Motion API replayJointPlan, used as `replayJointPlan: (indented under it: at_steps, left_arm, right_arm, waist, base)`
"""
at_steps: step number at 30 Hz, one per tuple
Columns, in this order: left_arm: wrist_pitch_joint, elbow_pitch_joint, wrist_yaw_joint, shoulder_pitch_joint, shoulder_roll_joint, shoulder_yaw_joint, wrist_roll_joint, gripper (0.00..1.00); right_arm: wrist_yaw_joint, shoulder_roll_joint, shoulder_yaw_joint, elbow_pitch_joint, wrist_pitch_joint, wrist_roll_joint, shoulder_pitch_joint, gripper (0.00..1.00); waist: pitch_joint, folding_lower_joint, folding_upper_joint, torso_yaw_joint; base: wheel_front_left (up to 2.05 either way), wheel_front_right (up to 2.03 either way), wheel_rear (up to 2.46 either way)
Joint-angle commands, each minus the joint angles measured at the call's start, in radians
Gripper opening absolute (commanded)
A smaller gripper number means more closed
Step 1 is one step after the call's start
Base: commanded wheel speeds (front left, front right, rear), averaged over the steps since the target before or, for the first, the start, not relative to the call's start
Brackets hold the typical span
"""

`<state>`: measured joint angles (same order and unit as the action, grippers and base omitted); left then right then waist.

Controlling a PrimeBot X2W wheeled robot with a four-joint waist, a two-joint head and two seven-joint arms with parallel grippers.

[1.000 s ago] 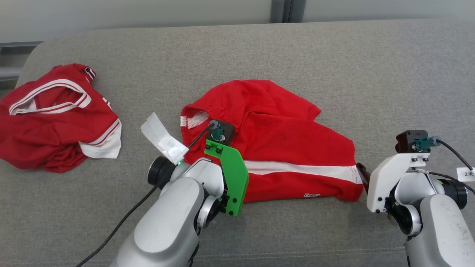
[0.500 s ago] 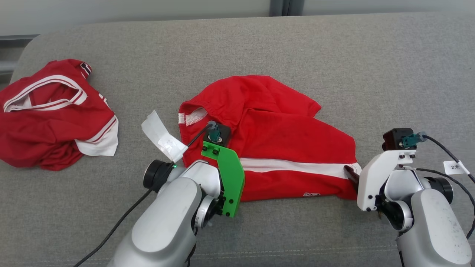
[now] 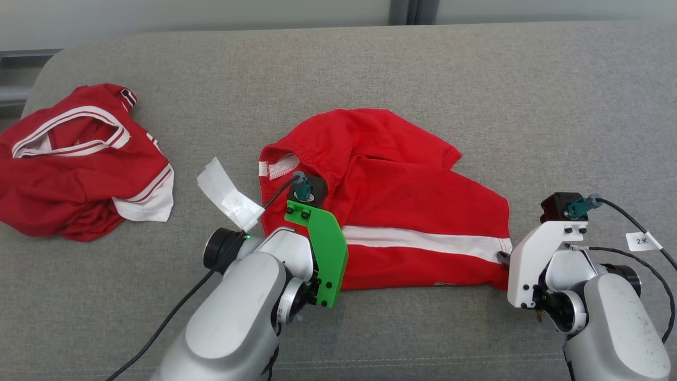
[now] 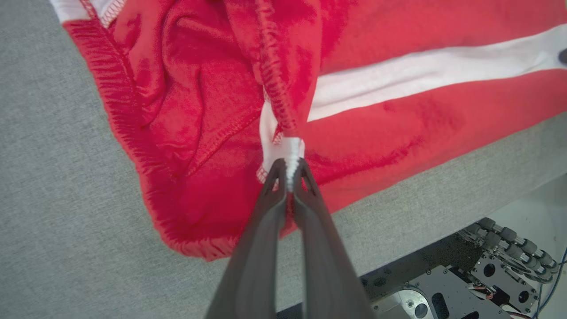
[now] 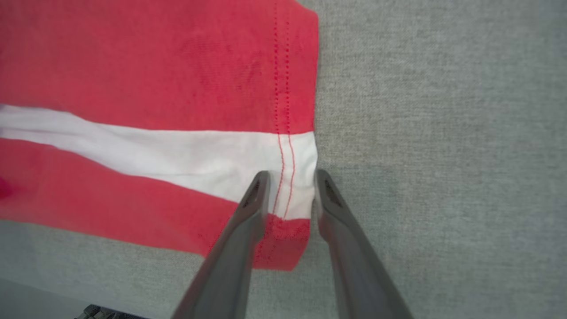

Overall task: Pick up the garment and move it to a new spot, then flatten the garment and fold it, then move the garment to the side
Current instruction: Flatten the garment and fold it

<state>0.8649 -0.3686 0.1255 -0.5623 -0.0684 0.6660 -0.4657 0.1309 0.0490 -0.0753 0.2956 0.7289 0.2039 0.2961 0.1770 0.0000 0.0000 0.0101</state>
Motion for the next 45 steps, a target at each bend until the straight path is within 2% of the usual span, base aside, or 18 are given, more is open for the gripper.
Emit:
replayJointPlan:
  at_steps: [1, 11, 12, 13, 14, 25, 26, 27, 29, 30, 31, 39, 45]
  left_arm:
    - [-0.015, 0.002, 0.008, -0.008, -0.005, -0.008, -0.006, 0.00]
    - [-0.056, -0.017, 0.020, 0.019, 0.000, -0.020, -0.026, 0.00]
    - [-0.056, -0.018, 0.022, 0.020, 0.000, -0.019, -0.027, 0.00]
    - [-0.056, -0.018, 0.023, 0.021, 0.000, -0.017, -0.029, 0.00]
    - [-0.056, -0.018, 0.024, 0.022, 0.001, -0.016, -0.031, 0.00]
    - [-0.051, -0.009, 0.026, 0.021, 0.002, 0.000, -0.036, 0.00]
    - [-0.051, -0.009, 0.026, 0.019, 0.002, 0.000, -0.037, 0.00]
    - [-0.052, -0.008, 0.026, 0.017, 0.001, 0.000, -0.037, 0.00]
    - [-0.053, -0.007, 0.028, 0.012, -0.001, 0.000, -0.038, 0.00]
    - [-0.054, -0.007, 0.028, 0.010, -0.003, -0.001, -0.039, 0.00]
    - [-0.055, -0.007, 0.029, 0.008, -0.004, -0.001, -0.040, 0.00]
    - [-0.086, -0.007, 0.035, -0.001, -0.006, -0.017, -0.050, 0.00]
    - [-0.187, 0.016, 0.025, -0.027, 0.008, -0.072, -0.107, 0.00]
  right_arm:
    - [0.000, 0.003, -0.004, 0.003, -0.004, 0.004, -0.005, 0.00]
    - [0.000, 0.003, -0.036, 0.000, -0.024, -0.010, -0.024, 0.00]
    - [0.000, 0.002, -0.034, 0.001, -0.023, -0.013, -0.025, 0.16]
    - [0.000, 0.002, -0.032, 0.002, -0.020, -0.013, -0.026, 0.49]
    - [0.000, 0.002, -0.031, 0.002, -0.018, -0.011, -0.028, 1.00]
    - [0.000, 0.002, -0.017, 0.044, -0.020, 0.009, -0.017, 1.00]
    - [0.000, 0.002, -0.016, 0.053, -0.023, 0.011, -0.013, 0.96]
    - [0.000, 0.002, -0.014, 0.061, -0.024, 0.015, -0.011, 0.68]
    - [0.000, 0.001, -0.014, 0.074, -0.031, 0.014, -0.006, 0.22]
    - [0.000, 0.001, -0.015, 0.079, -0.036, 0.013, -0.003, 0.05]
    - [0.000, 0.001, -0.015, 0.085, -0.041, 0.013, 0.000, 0.00]
    - [-0.001, 0.003, -0.033, 0.102, -0.074, 0.001, 0.031, 0.00]
    - [-0.001, 0.003, -0.046, 0.053, -0.167, 0.024, 0.088, 0.00]
  waist:
    - [-0.004, 0.0000, 0.0000, -0.001]
    - [-0.039, 0.0000, 0.0000, 0.000]
    - [-0.042, 0.0000, 0.0000, 0.000]
    - [-0.044, 0.0000, 0.0000, 0.000]
    - [-0.045, 0.0000, 0.0000, 0.000]
    - [-0.026, 0.0000, 0.0000, 0.010]
    - [-0.023, 0.0000, 0.0000, 0.012]
    - [-0.021, 0.0000, 0.0000, 0.013]
    - [-0.018, 0.0000, 0.0000, 0.015]
    - [-0.016, 0.0000, 0.0000, 0.016]
    - [-0.015, 0.0000, 0.0000, 0.016]
    - [-0.010, 0.0000, 0.0000, 0.014]
    - [-0.012, 0.0000, 0.0000, 0.006]
  base:
    - [0.00, 0.00, 0.00]
    - [0.00, 0.00, 0.00]
    - [0.00, 0.00, 0.00]
    - [0.00, 0.00, 0.00]
    - [0.00, 0.00, 0.00]
    - [0.00, 0.00, 0.00]
    - [0.00, 0.00, 0.00]
    - [0.00, 0.00, 0.00]
    - [0.00, 0.00, 0.00]
    - [0.00, 0.00, 0.00]
    - [0.00, 0.00, 0.00]
    - [0.00, 0.00, 0.00]
    - [0.00, 0.00, 0.00]
